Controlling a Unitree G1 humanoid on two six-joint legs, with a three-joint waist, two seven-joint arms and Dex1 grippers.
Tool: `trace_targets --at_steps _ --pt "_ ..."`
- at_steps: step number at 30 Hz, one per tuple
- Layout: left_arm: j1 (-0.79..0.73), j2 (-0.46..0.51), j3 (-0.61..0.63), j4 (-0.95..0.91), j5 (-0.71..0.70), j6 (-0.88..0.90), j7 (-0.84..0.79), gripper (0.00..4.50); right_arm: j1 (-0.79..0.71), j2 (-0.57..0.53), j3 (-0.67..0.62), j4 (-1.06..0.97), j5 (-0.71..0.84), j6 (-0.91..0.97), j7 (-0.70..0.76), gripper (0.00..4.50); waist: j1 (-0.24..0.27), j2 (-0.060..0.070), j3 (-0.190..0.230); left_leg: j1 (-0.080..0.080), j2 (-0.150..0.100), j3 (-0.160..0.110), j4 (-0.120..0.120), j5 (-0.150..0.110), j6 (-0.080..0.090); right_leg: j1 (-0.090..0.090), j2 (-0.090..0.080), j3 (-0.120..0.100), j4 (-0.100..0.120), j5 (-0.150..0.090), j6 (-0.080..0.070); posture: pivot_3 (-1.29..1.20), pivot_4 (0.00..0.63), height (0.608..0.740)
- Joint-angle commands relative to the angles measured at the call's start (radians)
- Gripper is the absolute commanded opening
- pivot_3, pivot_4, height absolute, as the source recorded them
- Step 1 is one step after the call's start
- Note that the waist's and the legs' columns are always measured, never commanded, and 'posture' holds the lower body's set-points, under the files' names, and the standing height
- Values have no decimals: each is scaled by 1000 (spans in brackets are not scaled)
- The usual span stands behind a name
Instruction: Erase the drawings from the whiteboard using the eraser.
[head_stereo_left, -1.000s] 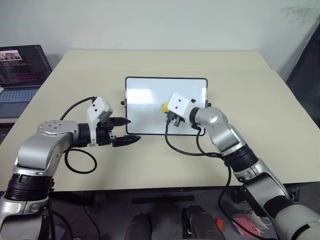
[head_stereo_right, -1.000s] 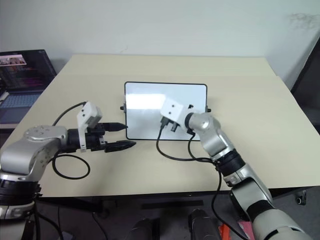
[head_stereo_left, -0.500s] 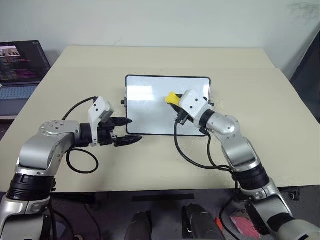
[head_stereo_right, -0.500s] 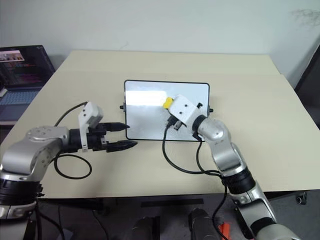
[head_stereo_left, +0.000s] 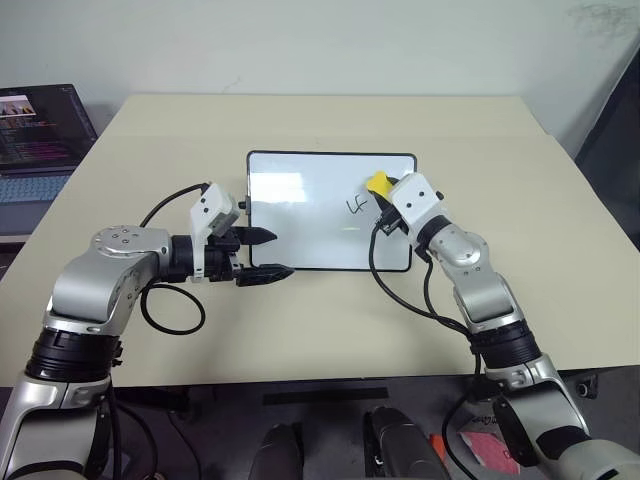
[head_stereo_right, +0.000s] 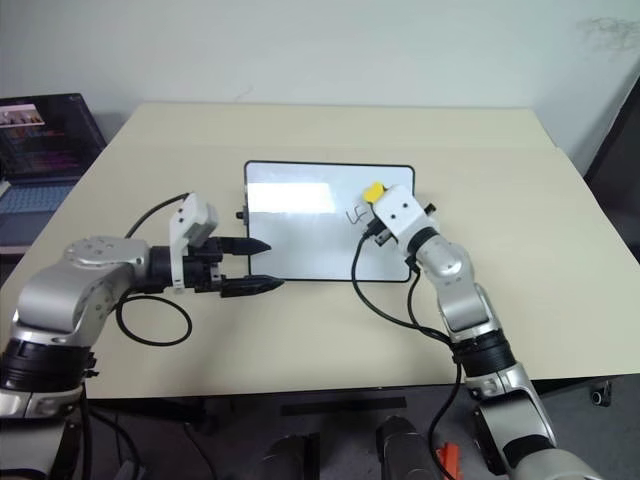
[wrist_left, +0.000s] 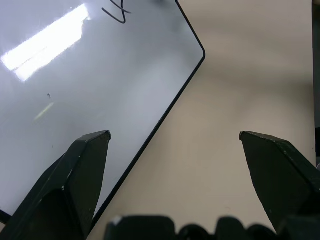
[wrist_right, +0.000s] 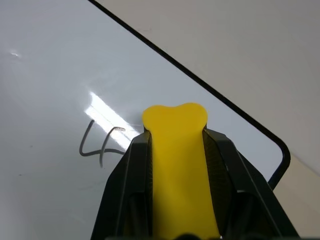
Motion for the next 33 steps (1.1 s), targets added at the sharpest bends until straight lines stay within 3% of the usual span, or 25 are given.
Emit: trace_targets --at_steps 1,12,17,26,33 --pt "-8 3 14 -23 -1 -9 0 4500 -35 -3 -6 26 6 -26 -3 1102 0 0 0 0 0 0 0 0 0 0 0 0 0 0 0 0 150 740" --pt "27 15 43 -54 -14 4 19 4500 74 -18 97 4 -19 97 113 1102 0 0 0 5 0 0 3 0 0 5 0 0 1 0 2 0 150 740" --pt "28 16 44 -53 -15 5 20 4500 59 -24 102 -22 -31 126 114 1102 0 0 0 19 0 0 4 0 0 19 0 1 0 -1 2 0 150 740" --pt "32 17 43 -49 -13 6 17 4500 -96 -28 4 -8 -2 124 31 1102 1 0 0 15 0 0 3 1 1 17 0 0 -1 0 2 0 150 740" --pt "41 20 49 -56 -15 9 19 4500 -18 -33 50 -9 -12 148 76 1102 -1 0 0 14 0 -1 -1 0 1 15 0 0 -3 -2 2 0 150 740"
